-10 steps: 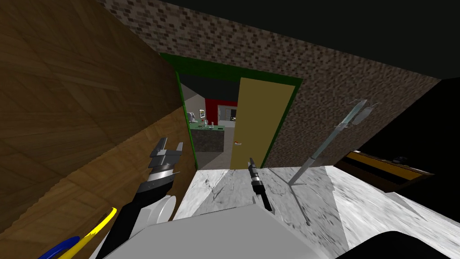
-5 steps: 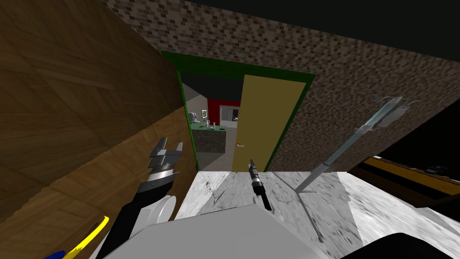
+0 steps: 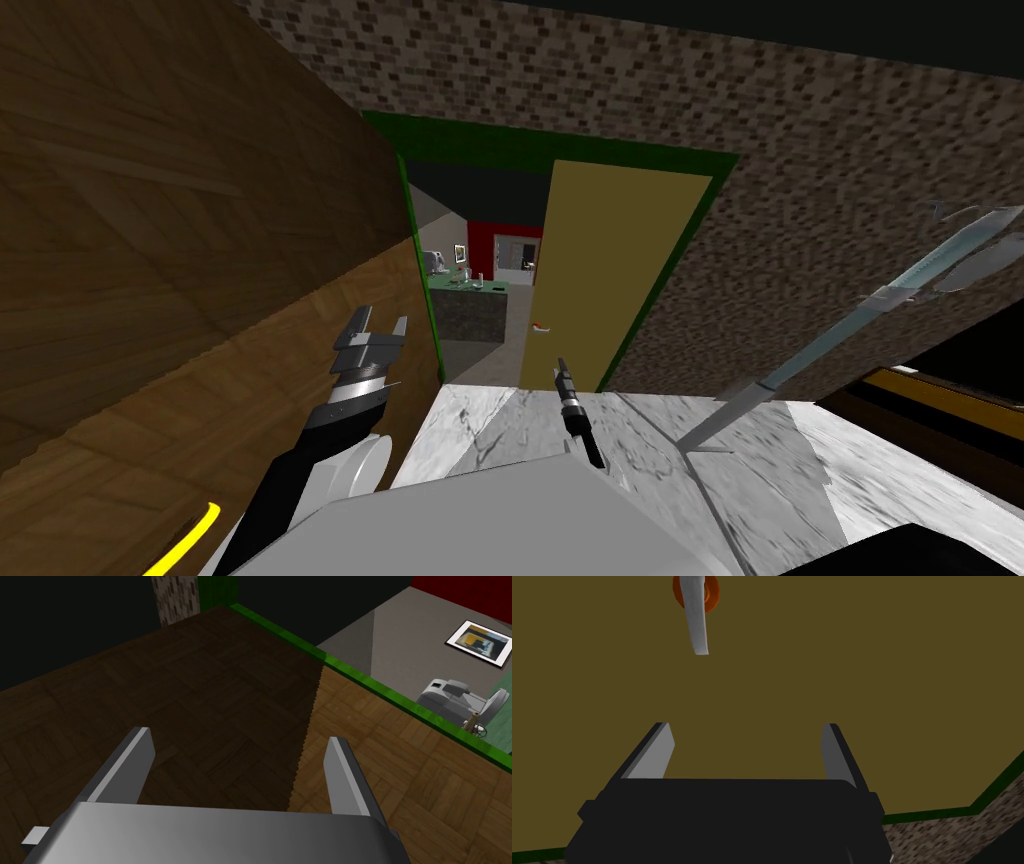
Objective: Pull the door open
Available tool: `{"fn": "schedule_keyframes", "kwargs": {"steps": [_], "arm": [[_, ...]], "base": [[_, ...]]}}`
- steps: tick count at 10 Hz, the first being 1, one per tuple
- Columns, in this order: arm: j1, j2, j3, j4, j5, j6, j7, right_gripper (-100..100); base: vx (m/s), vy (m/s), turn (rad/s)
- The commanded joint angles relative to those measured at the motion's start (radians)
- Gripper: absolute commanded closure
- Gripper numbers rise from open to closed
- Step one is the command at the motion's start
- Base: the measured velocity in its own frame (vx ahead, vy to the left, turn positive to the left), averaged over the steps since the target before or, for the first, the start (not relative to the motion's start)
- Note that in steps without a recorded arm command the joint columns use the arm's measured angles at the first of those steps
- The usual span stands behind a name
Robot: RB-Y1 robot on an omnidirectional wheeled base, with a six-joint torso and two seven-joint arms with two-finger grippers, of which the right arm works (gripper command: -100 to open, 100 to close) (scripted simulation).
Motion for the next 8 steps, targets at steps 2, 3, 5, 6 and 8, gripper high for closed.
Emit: {"fn": "schedule_keyframes", "kwargs": {"steps": [2,3,5,6,8], "arm": [[-0.022,-0.011,-0.008,0.068,-0.012,-0.001,-0.018,-100],[-0.029,-0.013,-0.010,0.087,-0.015,-0.003,-0.021,-100],[-0.042,-0.016,-0.013,0.124,-0.020,-0.008,-0.028,-100],[-0.048,-0.018,-0.015,0.139,-0.022,-0.010,-0.031,-100],[-0.064,-0.022,-0.019,0.186,-0.029,-0.016,-0.039,-100]], "base": [[0.149,-0.020,0.087],[0.155,-0.015,0.078],[0.103,-0.019,0.054],[0.088,-0.021,0.049],[0.100,-0.029,0.062]]}}
